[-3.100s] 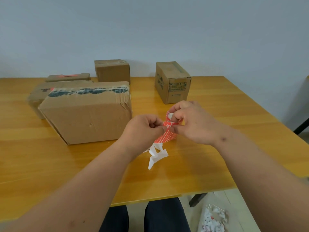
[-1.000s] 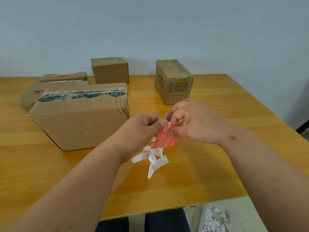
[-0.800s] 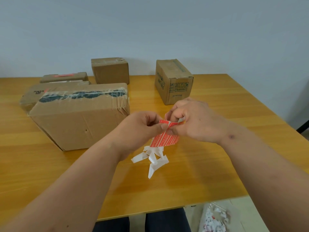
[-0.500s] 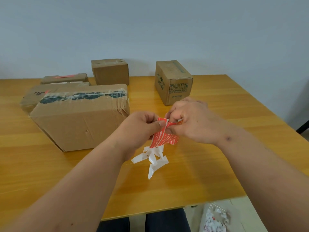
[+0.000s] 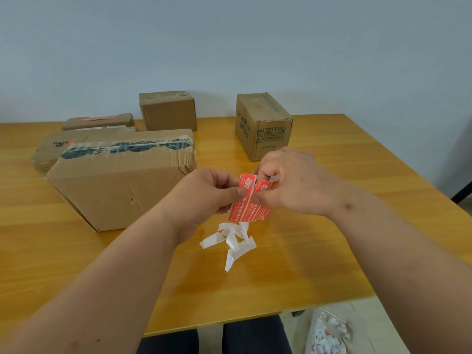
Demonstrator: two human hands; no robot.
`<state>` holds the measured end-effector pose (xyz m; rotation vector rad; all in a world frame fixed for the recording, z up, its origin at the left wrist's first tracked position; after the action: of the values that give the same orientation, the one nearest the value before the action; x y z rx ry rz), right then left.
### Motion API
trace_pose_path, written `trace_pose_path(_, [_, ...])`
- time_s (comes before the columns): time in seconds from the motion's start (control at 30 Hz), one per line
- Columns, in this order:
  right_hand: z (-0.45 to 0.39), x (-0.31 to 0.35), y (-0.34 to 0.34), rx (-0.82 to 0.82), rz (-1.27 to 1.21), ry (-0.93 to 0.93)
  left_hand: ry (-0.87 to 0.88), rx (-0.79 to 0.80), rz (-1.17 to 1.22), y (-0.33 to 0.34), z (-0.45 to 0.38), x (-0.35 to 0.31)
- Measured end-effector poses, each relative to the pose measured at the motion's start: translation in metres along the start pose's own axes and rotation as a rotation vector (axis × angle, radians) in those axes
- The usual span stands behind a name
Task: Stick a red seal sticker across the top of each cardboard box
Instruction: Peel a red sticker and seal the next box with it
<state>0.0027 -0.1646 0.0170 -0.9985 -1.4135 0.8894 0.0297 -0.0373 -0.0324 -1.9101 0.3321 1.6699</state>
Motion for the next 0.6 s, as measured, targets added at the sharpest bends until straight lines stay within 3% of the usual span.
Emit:
trace_pose_path(0.27, [-0.0079, -0.0062, 0.0102, 0.161, -0.083, 0.126, 0.044, -0.081, -0.027, 0.0017, -0.0017, -0.0069])
trace_pose_path(0.6, [-0.0013, -0.0049, 0.0062, 0.103, -0.076, 0.077, -0.003, -0.090, 0.061, 0.0050, -0.0023, -0.0016])
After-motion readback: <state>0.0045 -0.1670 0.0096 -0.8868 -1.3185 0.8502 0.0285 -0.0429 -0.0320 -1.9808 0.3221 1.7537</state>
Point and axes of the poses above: each hand's wrist, its own z-axis away from the middle knuckle, its own y-axis out of the palm, x = y × z, the point moved 8 cm from there along -z, towards the middle knuckle, and after that the axes turned 11 degrees about y, right-handed, at the moved point
